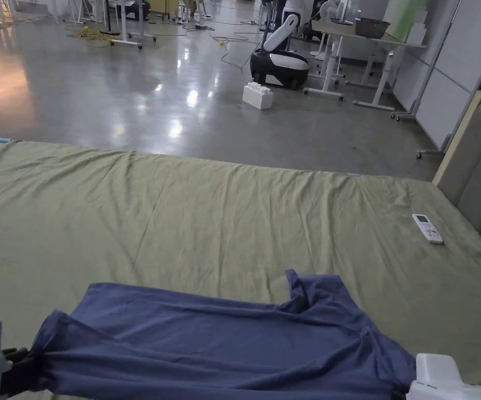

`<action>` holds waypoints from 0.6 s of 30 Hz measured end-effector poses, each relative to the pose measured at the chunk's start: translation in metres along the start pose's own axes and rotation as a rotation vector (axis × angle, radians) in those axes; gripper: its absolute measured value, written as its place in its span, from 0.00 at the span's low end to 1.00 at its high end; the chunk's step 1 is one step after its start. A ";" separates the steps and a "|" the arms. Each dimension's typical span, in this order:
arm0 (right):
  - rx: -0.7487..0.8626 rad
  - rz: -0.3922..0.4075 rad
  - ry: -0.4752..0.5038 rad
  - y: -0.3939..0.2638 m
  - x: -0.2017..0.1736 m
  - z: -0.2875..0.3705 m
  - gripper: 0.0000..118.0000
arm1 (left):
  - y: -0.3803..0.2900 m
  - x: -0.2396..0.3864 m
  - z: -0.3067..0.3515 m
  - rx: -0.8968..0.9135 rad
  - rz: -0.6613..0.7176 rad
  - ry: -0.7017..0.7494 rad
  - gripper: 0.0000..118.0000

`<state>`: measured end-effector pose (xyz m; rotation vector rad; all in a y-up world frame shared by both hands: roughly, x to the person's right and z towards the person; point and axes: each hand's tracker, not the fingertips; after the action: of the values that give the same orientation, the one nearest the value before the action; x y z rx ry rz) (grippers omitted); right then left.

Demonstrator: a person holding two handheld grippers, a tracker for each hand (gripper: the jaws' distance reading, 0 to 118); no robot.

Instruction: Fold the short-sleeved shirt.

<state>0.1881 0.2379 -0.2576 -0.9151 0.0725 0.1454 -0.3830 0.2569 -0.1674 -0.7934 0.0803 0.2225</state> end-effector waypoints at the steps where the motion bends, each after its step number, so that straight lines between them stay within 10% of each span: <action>1: -0.013 0.007 0.003 -0.007 0.001 0.003 0.07 | -0.007 -0.001 0.004 -0.005 0.006 -0.001 0.03; 18: -0.137 0.010 -0.020 -0.136 -0.007 -0.027 0.08 | -0.132 -0.015 -0.027 -0.195 0.089 0.036 0.03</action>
<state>0.2024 0.1340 -0.1665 -1.0496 0.0488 0.1707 -0.3674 0.1454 -0.0925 -0.9890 0.1294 0.3039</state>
